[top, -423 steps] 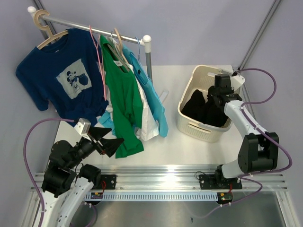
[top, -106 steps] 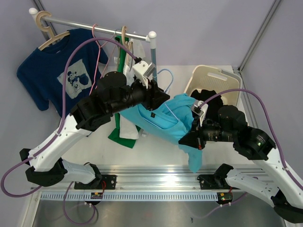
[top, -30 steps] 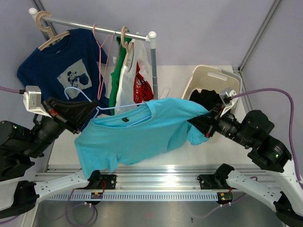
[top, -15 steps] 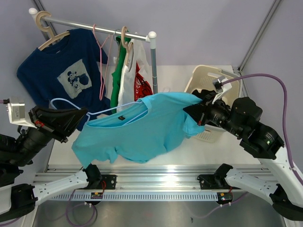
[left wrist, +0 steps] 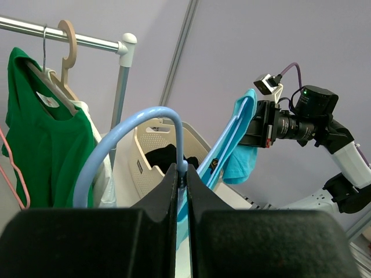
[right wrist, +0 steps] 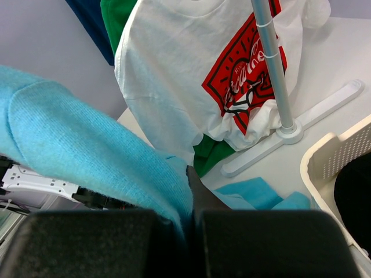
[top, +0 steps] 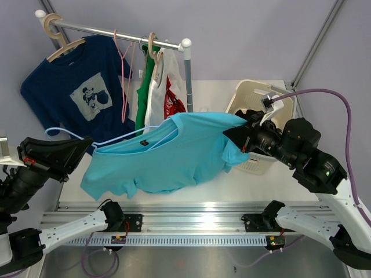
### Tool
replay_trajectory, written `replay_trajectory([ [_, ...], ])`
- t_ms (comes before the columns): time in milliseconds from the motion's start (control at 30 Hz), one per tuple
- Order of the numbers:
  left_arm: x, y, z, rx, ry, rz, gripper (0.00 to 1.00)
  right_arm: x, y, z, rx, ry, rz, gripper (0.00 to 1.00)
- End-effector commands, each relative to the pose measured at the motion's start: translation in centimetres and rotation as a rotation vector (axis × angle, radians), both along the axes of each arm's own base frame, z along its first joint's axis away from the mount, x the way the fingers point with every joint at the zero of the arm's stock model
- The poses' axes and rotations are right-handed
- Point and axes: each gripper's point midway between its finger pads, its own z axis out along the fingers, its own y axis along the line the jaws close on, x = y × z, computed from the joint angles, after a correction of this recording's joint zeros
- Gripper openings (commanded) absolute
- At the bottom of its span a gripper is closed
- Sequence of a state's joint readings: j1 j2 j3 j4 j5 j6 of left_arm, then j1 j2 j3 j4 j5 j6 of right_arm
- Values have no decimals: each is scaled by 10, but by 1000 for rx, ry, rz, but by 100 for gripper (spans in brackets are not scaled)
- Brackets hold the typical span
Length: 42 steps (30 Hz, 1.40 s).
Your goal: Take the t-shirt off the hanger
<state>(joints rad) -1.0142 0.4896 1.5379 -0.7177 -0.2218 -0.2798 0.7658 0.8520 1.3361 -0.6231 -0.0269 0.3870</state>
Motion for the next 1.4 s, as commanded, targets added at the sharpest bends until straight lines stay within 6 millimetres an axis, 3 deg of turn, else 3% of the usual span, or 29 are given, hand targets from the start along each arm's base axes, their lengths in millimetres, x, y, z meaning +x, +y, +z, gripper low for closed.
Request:
replay_trajectory([
  [0,-10,35,36,-143,-78,57,0,8,-7,3,21,-7,-63,0],
  [133,-13,38,40,-155,-84,52,0,12,-7,-2,14,7,-84,0],
  [533,-16,47,36,-166,-95,60,0,28,-29,13,96,66,-235,0],
  [667,-13,41,36,-158,-86,58,0,27,-19,13,109,82,-183,0],
  [833,2,7,37,-140,-87,33,0,29,15,3,57,60,-14,0],
  [967,19,-31,40,-148,-88,-4,0,19,47,-25,14,91,182,0],
  [1000,19,-36,50,-188,-110,-21,0,20,49,-30,4,96,196,0],
  [1167,30,-77,60,-230,-109,-95,0,34,49,-67,-62,133,148,0],
  [1367,33,-91,76,-245,-123,-119,0,67,36,-106,-193,174,-15,0],
])
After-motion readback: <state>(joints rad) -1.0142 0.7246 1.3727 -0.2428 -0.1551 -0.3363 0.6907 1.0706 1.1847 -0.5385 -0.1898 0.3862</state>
